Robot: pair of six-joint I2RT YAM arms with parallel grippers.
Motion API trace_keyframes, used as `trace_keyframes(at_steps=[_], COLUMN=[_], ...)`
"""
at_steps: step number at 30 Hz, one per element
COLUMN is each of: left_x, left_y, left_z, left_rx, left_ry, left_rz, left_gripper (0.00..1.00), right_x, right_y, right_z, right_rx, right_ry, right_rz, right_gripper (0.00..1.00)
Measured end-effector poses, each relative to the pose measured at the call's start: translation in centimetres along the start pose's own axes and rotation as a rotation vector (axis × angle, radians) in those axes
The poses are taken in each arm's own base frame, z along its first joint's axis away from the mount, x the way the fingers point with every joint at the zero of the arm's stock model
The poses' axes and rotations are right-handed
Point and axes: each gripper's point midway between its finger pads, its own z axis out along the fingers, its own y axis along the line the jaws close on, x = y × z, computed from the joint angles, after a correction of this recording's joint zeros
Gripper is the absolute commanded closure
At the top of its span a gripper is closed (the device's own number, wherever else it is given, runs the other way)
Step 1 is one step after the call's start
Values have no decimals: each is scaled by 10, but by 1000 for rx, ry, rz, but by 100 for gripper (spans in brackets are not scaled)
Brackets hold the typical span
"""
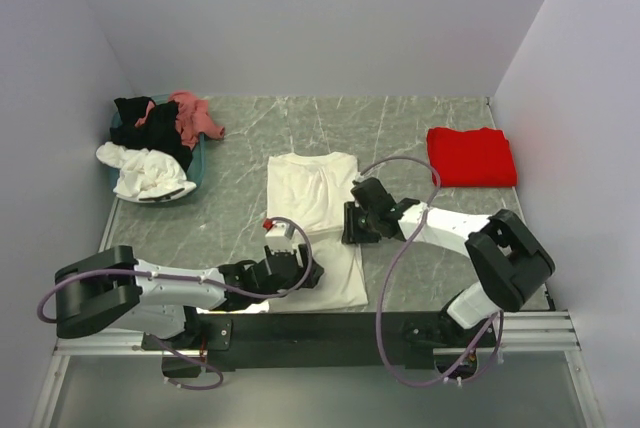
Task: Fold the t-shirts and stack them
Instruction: Fold the tshirt
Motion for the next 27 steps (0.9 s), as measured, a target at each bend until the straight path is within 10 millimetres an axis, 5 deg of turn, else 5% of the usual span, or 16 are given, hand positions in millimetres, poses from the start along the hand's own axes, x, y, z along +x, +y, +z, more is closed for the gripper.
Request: trace_keyframes(at_steps=[10,18,23,27], left_x=[-19,-42,-17,6], left_y=[-13,-6,26,45], left_z=[-14,-46,-57,-68], left_rx=[25,20,-77,-139], left_ry=[-38,-92,-17,50], left_rz=[-25,-136,-149,-134], left_gripper=[28,28,28,28], right_x=[-15,-10,23,75], right_y=[-11,28,26,9], right_z=[-5,-75,-87,-76], right_rx=[60,-14,-47,-10], right_ry=[-5,-125,-123,-12], right_rz=[-44,-157,-129,-127], right_gripper=[50,49,49,49])
